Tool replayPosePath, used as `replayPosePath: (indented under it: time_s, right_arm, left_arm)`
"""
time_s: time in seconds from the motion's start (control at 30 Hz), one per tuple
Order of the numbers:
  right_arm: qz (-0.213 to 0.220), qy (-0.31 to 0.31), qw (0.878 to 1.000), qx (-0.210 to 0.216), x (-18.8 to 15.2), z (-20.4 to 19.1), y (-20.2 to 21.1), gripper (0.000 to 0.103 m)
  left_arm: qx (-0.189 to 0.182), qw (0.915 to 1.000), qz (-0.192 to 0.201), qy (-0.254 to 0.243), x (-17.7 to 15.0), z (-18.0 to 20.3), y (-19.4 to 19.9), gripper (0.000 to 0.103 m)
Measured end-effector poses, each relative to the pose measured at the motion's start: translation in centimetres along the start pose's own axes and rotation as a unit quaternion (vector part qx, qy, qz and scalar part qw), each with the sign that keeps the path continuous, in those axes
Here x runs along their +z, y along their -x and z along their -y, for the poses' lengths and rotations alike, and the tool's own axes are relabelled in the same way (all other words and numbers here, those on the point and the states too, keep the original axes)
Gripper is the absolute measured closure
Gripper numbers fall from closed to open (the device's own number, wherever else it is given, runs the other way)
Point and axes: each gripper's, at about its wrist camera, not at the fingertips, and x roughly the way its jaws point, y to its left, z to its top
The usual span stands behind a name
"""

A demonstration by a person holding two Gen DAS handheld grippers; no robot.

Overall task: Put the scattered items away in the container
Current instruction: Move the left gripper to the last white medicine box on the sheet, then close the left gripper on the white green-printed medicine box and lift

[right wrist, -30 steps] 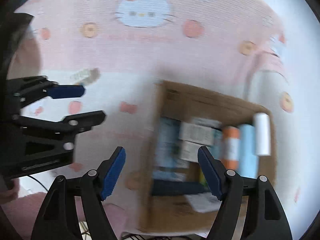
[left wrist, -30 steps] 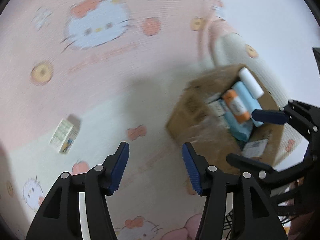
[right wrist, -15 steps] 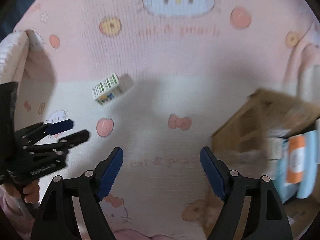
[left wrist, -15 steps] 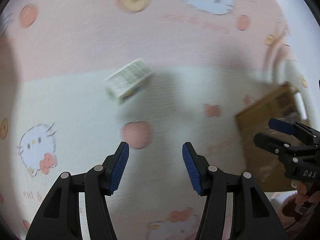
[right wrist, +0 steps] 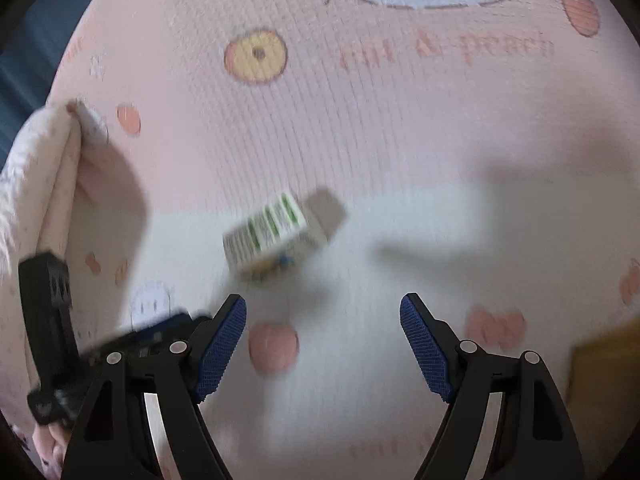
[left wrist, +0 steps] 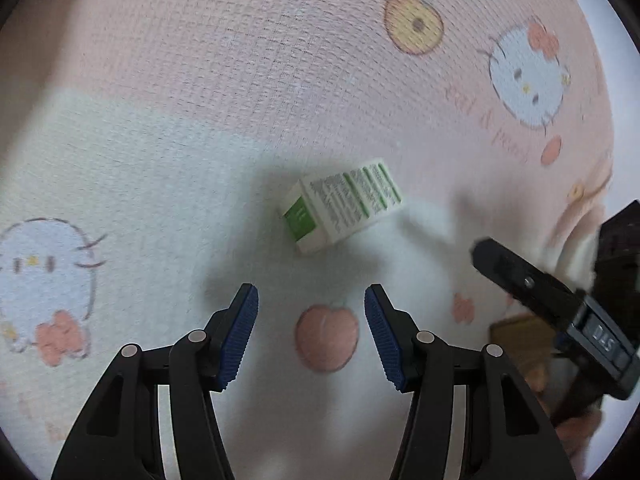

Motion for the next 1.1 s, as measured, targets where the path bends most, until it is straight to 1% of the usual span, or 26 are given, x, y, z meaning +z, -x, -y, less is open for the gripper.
replayPosePath:
  time_s: [0.1,0.2,0.23,0.27,0.3,0.33,0.37,0.4,0.47,0.53,0.57,0.6,0.63,0.67,0.77,0.83,0.9,0.97,1.03,1.1]
  right_arm:
    - [0.013,-0.016,0.999,0.04,1.6,0.8,-1.7,0.025]
    - [0.029,-0.075,0.993,0.081,2.7,2.7,-3.4,0.025]
    - [0.029,-0.106,0.989,0.101,2.9,3.6,-4.1,0.026]
    - [0.032,-0.123,0.986,0.111,3.1,4.0,-4.5,0.03]
    - [0.035,-0.138,0.983,0.116,3.1,4.5,-4.8,0.042]
    - [0.035,-0.156,0.98,0.119,3.2,4.9,-5.1,0.047]
    - [0.027,-0.172,0.977,0.124,3.3,5.2,-5.8,0.049]
    - [0.017,-0.181,0.975,0.13,3.3,5.4,-6.3,0.049]
    - [-0.011,-0.186,0.972,0.144,3.2,5.4,-7.6,0.049]
    - [-0.017,-0.174,0.976,0.131,3.0,5.1,-8.1,0.05]
    - [-0.018,-0.162,0.979,0.124,2.7,4.8,-8.3,0.058]
    - [-0.02,-0.152,0.98,0.126,2.5,4.6,-8.4,0.075]
    - [-0.011,-0.142,0.979,0.144,2.0,4.3,-8.1,0.08]
    - [-0.004,-0.134,0.982,0.136,1.8,4.0,-7.8,0.083]
    - [0.004,-0.099,0.989,0.111,0.9,3.0,-6.4,0.084]
    - [0.002,-0.082,0.992,0.097,0.1,2.5,-5.2,0.084]
    - [0.003,-0.081,0.992,0.095,-0.7,2.6,-3.9,0.084]
    - [0.002,-0.087,0.992,0.089,-2.3,2.5,-1.8,0.084]
    - [-0.001,-0.09,0.993,0.079,-3.7,2.2,-0.6,0.085]
    - [0.002,-0.099,0.992,0.073,-6.1,2.0,1.1,0.085]
  left_arm:
    - [-0.027,0.999,0.025,0.024,1.0,-0.7,-0.6,0.044]
    - [-0.056,0.9954,0.042,0.065,2.2,-1.8,-1.3,0.045]
    - [-0.066,0.9937,0.044,0.079,2.6,-2.2,-1.5,0.047]
    - [-0.078,0.9911,0.044,0.098,2.9,-2.8,-2.0,0.051]
    - [-0.082,0.9897,0.042,0.109,3.1,-3.0,-2.4,0.052]
    - [-0.084,0.9882,0.042,0.121,3.2,-3.3,-2.7,0.053]
    - [-0.095,0.9856,0.042,0.134,3.3,-3.6,-2.9,0.056]
    - [-0.104,0.9839,0.041,0.139,3.3,-3.7,-3.2,0.059]
    - [-0.115,0.982,0.037,0.145,3.1,-3.6,-3.4,0.062]
    - [-0.111,0.984,0.029,0.137,3.0,-2.9,-4.2,0.069]
    - [-0.104,0.9857,0.027,0.13,2.9,-2.7,-4.4,0.073]
    - [-0.095,0.9881,0.03,0.117,2.7,-2.3,-4.3,0.073]
    - [-0.095,0.989,0.032,0.109,2.7,-2.0,-4.4,0.073]
    - [-0.095,0.9902,0.03,0.098,2.6,-1.8,-4.4,0.073]
    - [-0.101,0.9921,0.017,0.072,2.2,-1.3,-4.4,0.074]
    - [-0.109,0.9915,0.009,0.071,1.6,-1.4,-4.0,0.074]
    - [-0.128,0.9891,0.004,0.073,0.6,-1.5,-2.9,0.074]
    - [-0.143,0.9878,-0.002,0.062,-0.7,-0.7,-2.0,0.074]
    - [-0.147,0.9879,-0.002,0.048,-2.3,0.4,-1.1,0.074]
    - [-0.149,0.9884,0.002,0.028,-4.1,1.6,-0.2,0.074]
